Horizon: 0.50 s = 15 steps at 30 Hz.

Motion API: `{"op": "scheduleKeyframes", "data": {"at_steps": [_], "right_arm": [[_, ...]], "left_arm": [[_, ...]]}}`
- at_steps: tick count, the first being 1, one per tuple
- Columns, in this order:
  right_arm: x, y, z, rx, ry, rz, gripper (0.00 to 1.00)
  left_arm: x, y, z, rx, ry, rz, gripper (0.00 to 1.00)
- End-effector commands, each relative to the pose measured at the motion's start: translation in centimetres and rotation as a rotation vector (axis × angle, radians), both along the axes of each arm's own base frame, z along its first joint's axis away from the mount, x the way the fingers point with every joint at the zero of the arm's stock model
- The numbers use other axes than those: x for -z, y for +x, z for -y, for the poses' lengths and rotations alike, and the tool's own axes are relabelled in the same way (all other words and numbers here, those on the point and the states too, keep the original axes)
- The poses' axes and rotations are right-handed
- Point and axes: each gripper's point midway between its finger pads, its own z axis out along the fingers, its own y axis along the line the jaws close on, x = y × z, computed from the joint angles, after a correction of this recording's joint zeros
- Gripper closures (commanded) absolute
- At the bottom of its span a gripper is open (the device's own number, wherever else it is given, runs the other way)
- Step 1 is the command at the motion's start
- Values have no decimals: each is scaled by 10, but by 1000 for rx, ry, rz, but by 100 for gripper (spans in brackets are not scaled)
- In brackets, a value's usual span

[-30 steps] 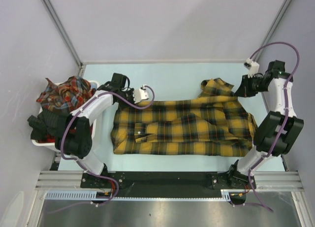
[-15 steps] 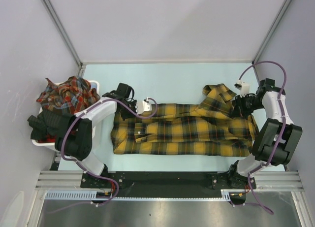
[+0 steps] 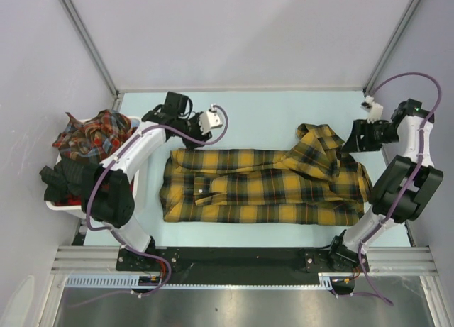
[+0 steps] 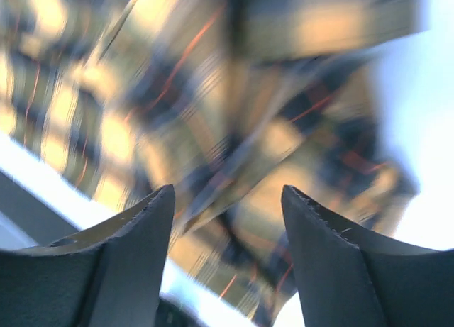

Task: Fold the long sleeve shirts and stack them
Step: Fold the shirt

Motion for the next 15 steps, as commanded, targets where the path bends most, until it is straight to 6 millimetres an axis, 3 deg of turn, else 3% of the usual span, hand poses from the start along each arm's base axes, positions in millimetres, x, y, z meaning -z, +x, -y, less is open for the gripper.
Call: {"op": "scheduleKeyframes", "data": {"at_steps": [1,2,5,9,10,12,13,15], "right_arm": [[-3,60,23,178,46,54,30],[-3,79,33,222,10,96,30],[9,117,37,236,-40,136,27],[32,151,30,233,-36,111,26],[38,159,31,239,-35,111,25],[56,174,33,245,-61,92,25],[60,183,34,247,-69,108,22],[75,199,35,254,-112,114,4]], "left_arm": [[-24,11,43,1,-145,-51,48],[-23,16,49,4,-147,-55,47],[-24,24,54,-22,-155,-60,47],[-21,33,55,-60,-157,-75,43],[-22,34,55,-68,-155,-76,36],[-25,36,55,-72,-157,-69,34],[-27,37,55,-74,-156,-63,34],[-26,38,54,-74,-149,-59,33]]}}
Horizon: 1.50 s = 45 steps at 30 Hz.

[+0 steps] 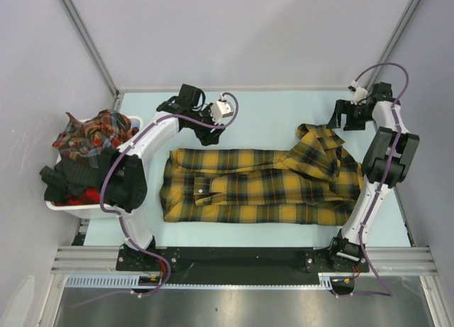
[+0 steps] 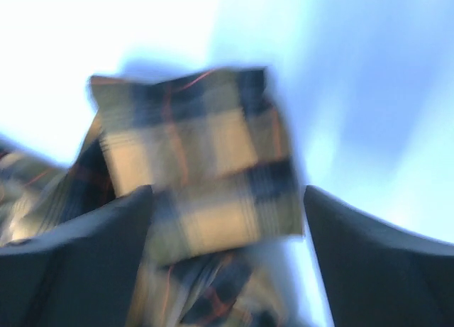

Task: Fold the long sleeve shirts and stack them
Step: Fold the shirt

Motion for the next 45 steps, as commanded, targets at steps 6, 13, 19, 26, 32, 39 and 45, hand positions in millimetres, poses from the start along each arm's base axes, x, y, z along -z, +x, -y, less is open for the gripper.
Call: {"op": "scheduleKeyframes", "data": {"at_steps": [6,13,19,26,32,39,45], "right_arm": [[49,47,-9,-44,-149,-23,10],[7,32,-47,-166,-14,17,100],[-129,8,-67,-214,65,262,100],[-208,-61,-120,-350,28,402,100],[-240,-102,-156,-353,-59,508,100],[-278,-147,-190,-187,99,634,100],[-268,-155,-196,-79,238,509,100]], "left_arm": [[-26,11,3,-11,-13,57,33],[-34,29,-7,-106,-14,99,30],[-80,32,5,-101,-144,160,12],[-145,14,49,34,-306,227,2],[-189,-16,108,199,-441,301,1],[-192,-56,169,212,-549,558,1],[-180,-121,176,408,-536,1019,1]]}}
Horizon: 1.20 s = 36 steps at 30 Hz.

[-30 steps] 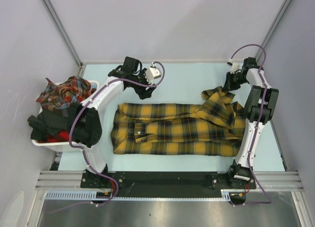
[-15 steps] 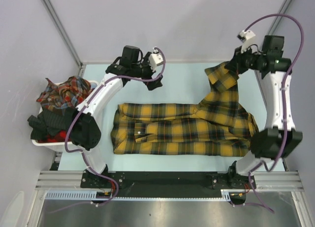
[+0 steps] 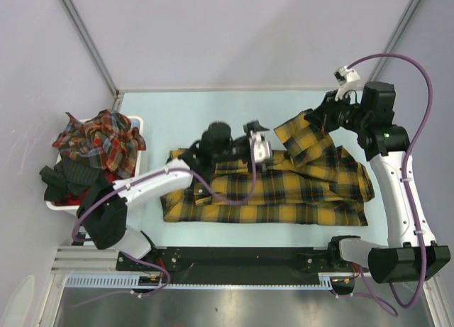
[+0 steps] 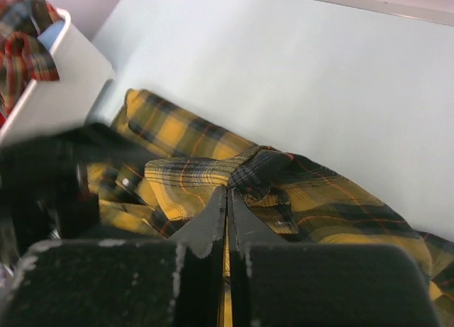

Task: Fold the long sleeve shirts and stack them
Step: Fold the shirt

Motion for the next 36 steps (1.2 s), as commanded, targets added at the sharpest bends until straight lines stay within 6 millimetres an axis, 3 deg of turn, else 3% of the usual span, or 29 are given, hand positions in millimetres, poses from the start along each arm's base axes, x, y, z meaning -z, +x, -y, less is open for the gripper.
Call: {"op": "scheduleKeyframes", "data": {"at_steps": [1,6,7,10,12,19,23,28,36], "right_arm": [[-17,4,-3,95,151,-34,100],[-21,-4,-8,118,251,-101,100],[-22,-5,-7,124,265,-107,100],[-21,-10,-11,127,324,-151,100],[-20,-12,-11,134,358,-180,100],[-22,-17,-12,120,401,-218,100],[-19,-19,-6,119,388,-226,100],[-21,-20,-3,109,357,-205,100],[-14,-25,-7,79,362,-234,100]], "left_arm": [[-55,-20,4,9,-117,515,1],[-45,-29,23,-44,-101,700,1],[-55,-26,22,-95,-125,768,1],[-50,-34,28,-101,-134,846,1],[-52,-34,33,-91,-140,849,1],[-31,-36,44,-21,-67,923,1],[-25,-29,46,-40,-27,987,0],[-16,-39,44,34,21,1087,0],[-11,-33,52,35,52,1152,0]]}}
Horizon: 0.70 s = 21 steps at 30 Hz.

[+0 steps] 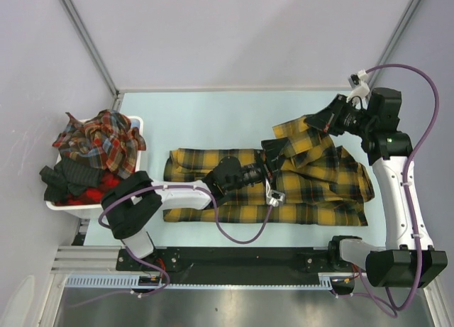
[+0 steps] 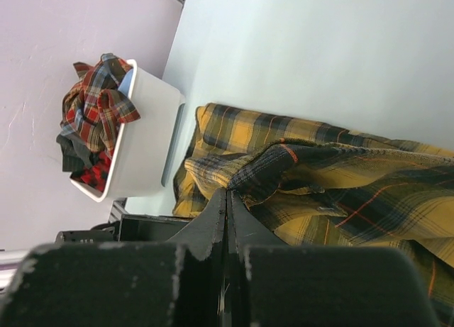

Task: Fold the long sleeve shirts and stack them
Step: Fold the shirt

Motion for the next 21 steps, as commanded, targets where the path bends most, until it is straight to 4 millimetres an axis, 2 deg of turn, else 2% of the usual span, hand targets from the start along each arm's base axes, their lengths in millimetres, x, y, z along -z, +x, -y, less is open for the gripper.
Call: {"op": "scheduleKeyframes", "data": {"at_steps": [1,6,9,11,12,14,15,17,18,19,20,21], "right_arm": [[-11,-13,-5,-49,8,33,100],[-4,-20,-10,-82,2,14,100],[0,-23,-12,-98,-1,9,100],[5,-25,-13,-107,-15,7,100],[5,-27,-12,-108,-21,12,100],[10,-30,-12,-109,-24,2,100],[11,-31,-12,-109,-25,1,100],[14,-31,-11,-109,-27,-3,100],[13,-31,-12,-117,-30,4,100],[11,-30,-11,-122,-45,19,95],[9,-29,-9,-125,-56,29,79],[9,-25,-3,-110,-70,36,74]], "left_arm": [[-8,2,6,4,-8,107,0],[-22,8,12,-13,-45,142,2],[-31,10,14,-20,-67,166,11],[-38,10,15,-20,-100,175,22],[-42,8,14,-20,-114,176,31],[-52,1,13,-10,-151,198,39],[-55,-1,12,-3,-165,199,49],[-63,-11,10,27,-189,193,58],[-65,-16,10,43,-193,185,68],[-65,-19,9,57,-195,156,76],[-74,-26,5,85,-195,136,82],[-76,-31,4,105,-191,108,96]]}}
